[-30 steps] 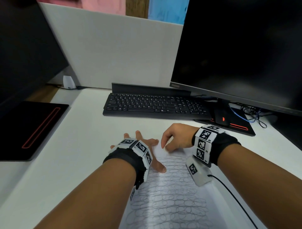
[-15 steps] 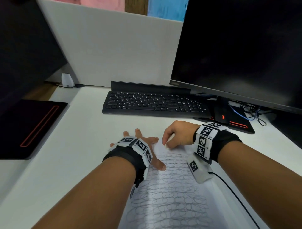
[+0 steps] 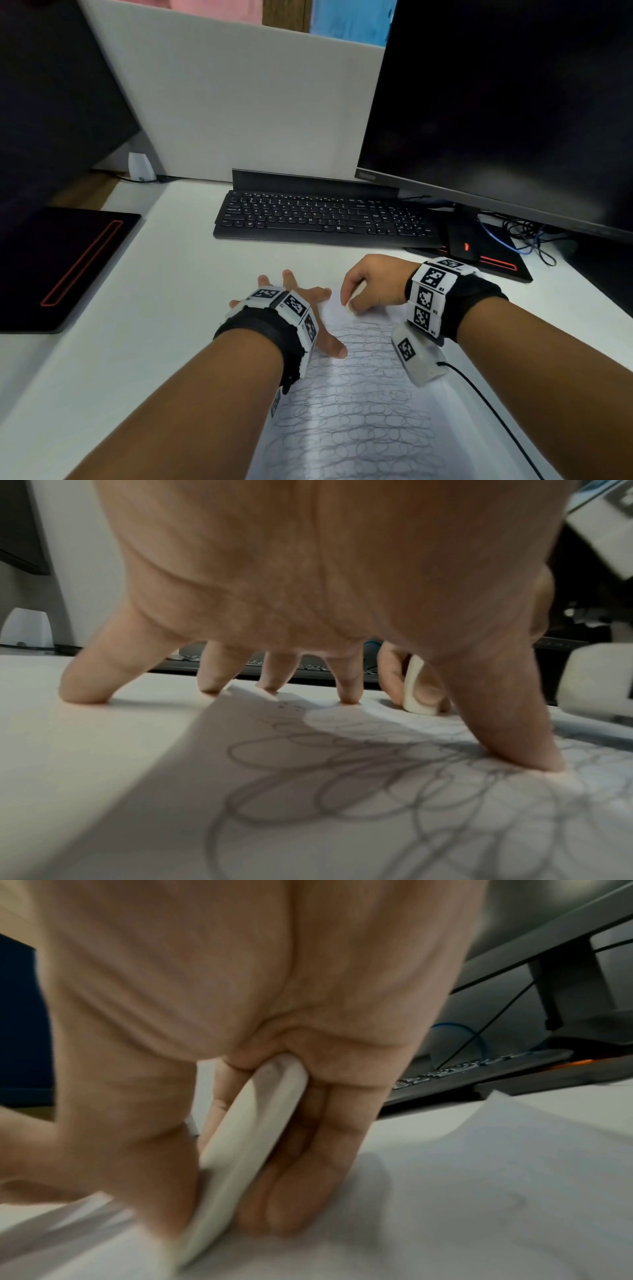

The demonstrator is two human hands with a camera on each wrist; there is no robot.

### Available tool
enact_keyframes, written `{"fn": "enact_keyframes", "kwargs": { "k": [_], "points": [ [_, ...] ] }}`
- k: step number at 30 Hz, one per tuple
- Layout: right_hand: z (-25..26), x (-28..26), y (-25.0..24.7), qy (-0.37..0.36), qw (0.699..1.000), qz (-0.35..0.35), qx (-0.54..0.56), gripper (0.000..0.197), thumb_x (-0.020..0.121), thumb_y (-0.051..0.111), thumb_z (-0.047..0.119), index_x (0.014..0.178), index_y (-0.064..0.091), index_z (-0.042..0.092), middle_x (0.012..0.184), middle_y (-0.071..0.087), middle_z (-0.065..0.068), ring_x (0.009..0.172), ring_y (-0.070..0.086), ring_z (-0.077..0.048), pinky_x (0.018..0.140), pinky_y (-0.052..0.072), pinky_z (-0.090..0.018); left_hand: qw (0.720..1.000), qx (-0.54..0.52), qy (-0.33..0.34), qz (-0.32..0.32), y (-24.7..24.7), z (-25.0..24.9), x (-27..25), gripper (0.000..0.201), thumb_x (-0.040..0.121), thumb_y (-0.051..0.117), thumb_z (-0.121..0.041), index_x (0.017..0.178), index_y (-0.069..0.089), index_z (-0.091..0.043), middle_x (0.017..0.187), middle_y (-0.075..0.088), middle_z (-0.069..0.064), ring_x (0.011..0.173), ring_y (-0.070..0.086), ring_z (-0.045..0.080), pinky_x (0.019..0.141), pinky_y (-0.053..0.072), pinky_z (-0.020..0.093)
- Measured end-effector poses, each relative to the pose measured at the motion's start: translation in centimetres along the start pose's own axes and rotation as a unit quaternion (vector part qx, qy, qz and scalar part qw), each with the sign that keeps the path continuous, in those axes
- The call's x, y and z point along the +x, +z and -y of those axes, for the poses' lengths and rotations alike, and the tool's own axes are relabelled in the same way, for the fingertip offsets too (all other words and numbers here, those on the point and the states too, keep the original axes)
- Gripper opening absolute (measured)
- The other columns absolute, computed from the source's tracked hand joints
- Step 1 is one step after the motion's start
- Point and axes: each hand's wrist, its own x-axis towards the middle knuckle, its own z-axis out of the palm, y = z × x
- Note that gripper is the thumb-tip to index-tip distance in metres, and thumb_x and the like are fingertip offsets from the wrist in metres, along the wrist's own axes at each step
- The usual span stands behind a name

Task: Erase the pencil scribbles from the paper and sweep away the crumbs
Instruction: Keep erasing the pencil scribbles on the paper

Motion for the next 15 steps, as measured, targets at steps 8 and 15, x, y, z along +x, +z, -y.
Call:
{"fn": "enact_keyframes", "kwargs": {
  "k": [8,15],
  "points": [
    [0.03,-0.22,-0.16,-0.001,1.000,0.004,-0.013,0.015,0.078,0.074,0.019,0.078,0.073,0.034,0.088,0.072,0.011,0.076,0.060,-0.001,0.062,0.042,-0.015,1.000,-0.003,0.001,-0.001,0.01,0.12,-0.02,0.119,0.035,0.059,-0.092,0.140,0.007,-0.067,0.156,0.004,-0.002,0.139,0.000,0.047,0.104,0.028,0.068],
    [-0.19,-0.28,-0.07,0.000,1.000,-0.005,-0.014,0.016,0.077,0.075,0.021,0.075,0.072,0.037,0.088,0.072,0.012,0.079,0.061,-0.003,0.065,0.045,-0.018,1.000,-0.001,-0.001,0.003,-0.08,-0.04,0.00,0.120,0.038,0.060,-0.091,0.142,0.005,-0.065,0.158,0.001,-0.001,0.140,-0.001,0.048,0.104,0.027,0.069]
  ]
}}
